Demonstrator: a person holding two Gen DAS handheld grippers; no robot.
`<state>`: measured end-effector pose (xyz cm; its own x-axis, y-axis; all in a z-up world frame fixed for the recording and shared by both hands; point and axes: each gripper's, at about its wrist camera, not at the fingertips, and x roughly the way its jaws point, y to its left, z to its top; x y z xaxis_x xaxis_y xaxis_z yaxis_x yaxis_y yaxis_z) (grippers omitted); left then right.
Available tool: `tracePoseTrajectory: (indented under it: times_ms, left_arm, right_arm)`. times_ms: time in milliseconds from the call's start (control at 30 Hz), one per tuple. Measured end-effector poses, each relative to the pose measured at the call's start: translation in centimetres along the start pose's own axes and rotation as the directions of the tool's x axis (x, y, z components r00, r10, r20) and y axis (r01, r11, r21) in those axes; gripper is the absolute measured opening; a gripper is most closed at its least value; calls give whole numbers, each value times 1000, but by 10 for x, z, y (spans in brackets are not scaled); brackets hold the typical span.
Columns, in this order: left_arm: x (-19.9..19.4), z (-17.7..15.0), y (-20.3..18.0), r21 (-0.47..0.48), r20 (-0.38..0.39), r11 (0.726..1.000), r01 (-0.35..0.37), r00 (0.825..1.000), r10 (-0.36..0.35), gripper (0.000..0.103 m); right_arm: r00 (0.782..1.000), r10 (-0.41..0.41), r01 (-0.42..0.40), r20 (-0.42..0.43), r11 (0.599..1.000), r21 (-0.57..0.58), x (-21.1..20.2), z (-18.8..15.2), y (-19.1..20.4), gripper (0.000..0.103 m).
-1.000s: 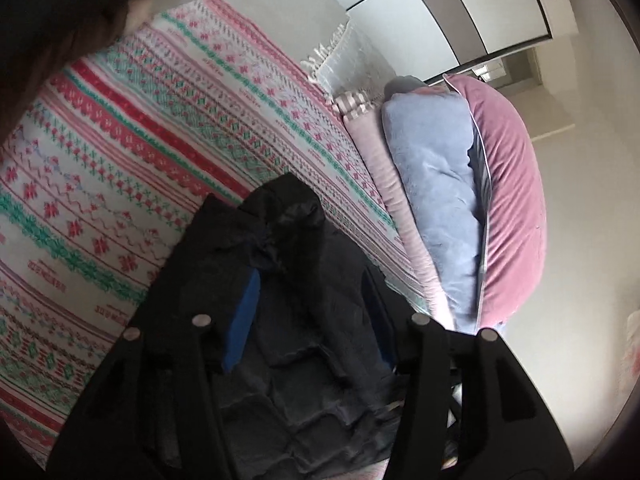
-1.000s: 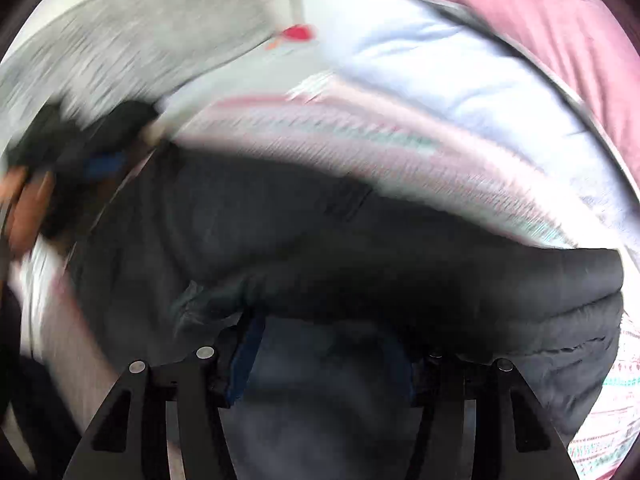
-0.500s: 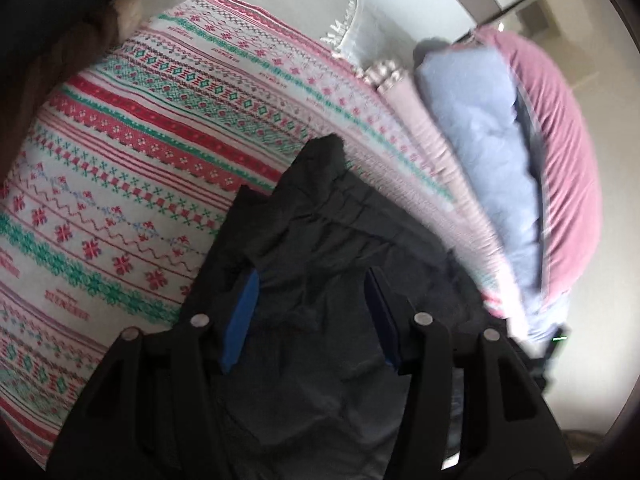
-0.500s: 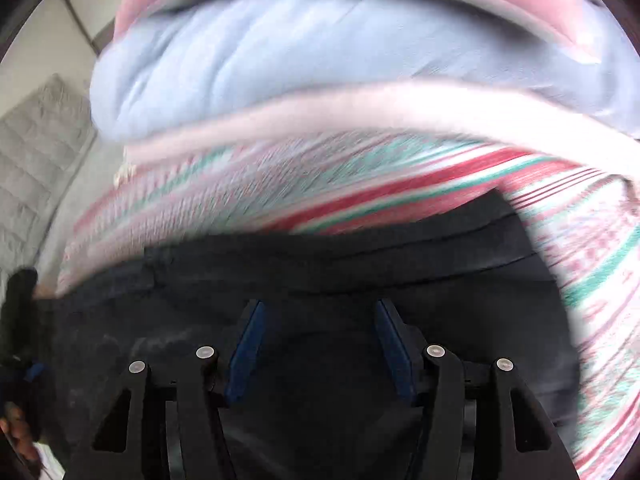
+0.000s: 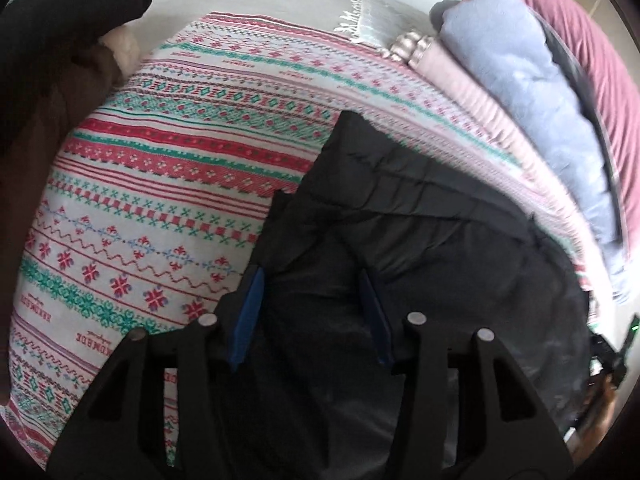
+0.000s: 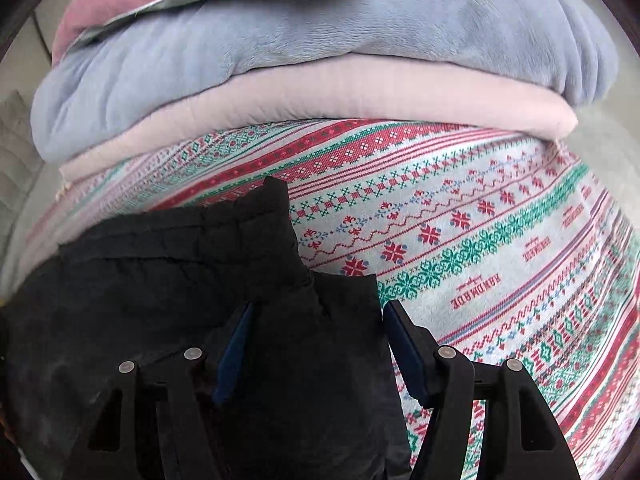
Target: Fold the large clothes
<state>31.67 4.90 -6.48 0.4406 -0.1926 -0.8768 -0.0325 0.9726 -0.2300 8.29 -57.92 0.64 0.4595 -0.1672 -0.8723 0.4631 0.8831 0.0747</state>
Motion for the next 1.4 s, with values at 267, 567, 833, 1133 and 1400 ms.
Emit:
tracePoseTrajectory:
  times_ms: [267, 567, 833, 1133, 1400]
  left_arm:
    - [12, -8, 6, -6, 37, 998, -56, 998, 57, 52]
    - [-47, -4, -2, -23, 133, 998, -52, 990, 55, 52]
    - [-132, -78, -90, 278, 276, 960, -29, 960, -51, 64]
    - [-112, -143, -132, 411, 221, 911, -33, 973, -64, 64]
    - [-47, -143, -115, 356, 97, 933, -50, 995, 17, 64]
  right_arm:
    - [1000, -5, 5, 7, 1000, 19, 26, -1, -15, 80]
    - [995, -13, 11, 97, 1000, 25, -43, 7, 8, 81]
    - [979, 117, -64, 169, 955, -290, -137, -69, 113, 83]
    - [992, 68, -14, 106, 899, -438, -111, -132, 188, 83]
    - [1000, -18, 7, -16, 860, -509, -43, -146, 205, 98]
